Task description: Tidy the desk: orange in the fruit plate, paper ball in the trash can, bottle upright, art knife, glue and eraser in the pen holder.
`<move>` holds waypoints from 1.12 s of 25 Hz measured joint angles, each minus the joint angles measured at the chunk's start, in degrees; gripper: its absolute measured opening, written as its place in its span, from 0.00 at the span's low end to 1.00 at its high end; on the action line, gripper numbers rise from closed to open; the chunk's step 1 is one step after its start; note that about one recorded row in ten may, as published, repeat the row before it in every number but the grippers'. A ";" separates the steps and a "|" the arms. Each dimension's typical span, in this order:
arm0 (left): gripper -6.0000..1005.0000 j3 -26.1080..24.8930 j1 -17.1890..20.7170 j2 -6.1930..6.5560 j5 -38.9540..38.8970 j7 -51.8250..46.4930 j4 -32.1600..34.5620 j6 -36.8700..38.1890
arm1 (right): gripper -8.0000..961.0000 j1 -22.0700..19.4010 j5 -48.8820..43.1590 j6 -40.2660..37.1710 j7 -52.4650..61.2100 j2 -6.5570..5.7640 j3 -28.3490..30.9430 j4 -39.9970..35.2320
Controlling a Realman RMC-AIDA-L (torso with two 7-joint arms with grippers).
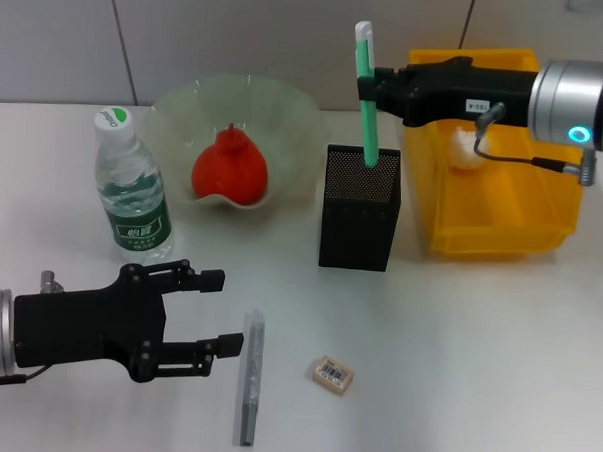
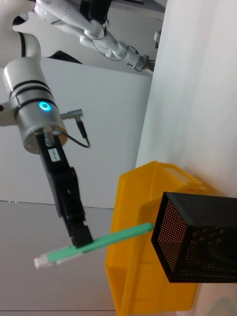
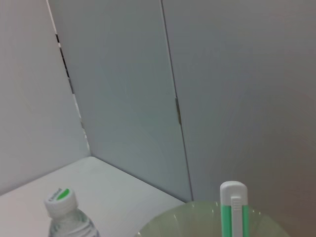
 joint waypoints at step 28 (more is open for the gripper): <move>0.76 0.01 -0.77 0.33 0.00 -0.30 -0.04 0.13 | 0.51 0.38 6.07 3.29 -8.63 -0.08 -0.14 9.49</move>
